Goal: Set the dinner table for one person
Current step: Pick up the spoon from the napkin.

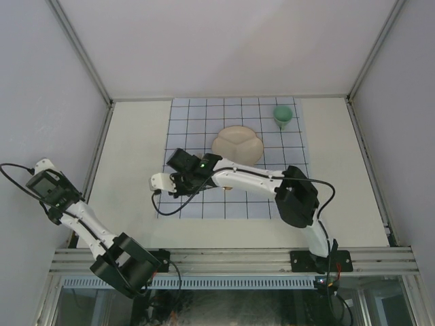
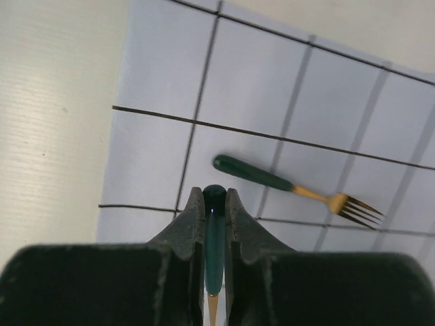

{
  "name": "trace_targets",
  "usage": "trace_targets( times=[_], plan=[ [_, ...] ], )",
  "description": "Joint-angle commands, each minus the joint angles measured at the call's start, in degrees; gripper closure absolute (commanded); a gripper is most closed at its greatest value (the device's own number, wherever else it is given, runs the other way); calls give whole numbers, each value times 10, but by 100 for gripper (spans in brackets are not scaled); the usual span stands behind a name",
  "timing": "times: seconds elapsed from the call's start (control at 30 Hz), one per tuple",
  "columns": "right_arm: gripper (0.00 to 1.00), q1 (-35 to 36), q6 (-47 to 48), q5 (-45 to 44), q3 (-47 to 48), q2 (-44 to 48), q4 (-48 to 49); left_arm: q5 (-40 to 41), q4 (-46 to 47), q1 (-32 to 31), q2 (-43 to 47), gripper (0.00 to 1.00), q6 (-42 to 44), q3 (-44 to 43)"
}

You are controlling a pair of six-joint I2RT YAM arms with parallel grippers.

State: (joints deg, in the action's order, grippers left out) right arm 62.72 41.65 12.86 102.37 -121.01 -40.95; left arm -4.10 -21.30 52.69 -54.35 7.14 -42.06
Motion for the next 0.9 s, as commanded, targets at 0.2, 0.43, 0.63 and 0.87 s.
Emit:
trace_targets(
  times=[0.2,0.43,0.63,0.87],
  plan=[
    [100,-17,-94,-256,-75,244,64,-91,-4,9,-2,62,4,-37],
    [100,-196,-218,-252,-227,455,147,-118,-29,-44,-21,62,6,-71],
    [100,-333,-282,-274,-301,573,199,-70,-37,-129,-16,62,6,-92],
    [100,-339,-241,-375,-440,620,298,-63,-53,-132,-34,62,-9,-121]
  ],
)
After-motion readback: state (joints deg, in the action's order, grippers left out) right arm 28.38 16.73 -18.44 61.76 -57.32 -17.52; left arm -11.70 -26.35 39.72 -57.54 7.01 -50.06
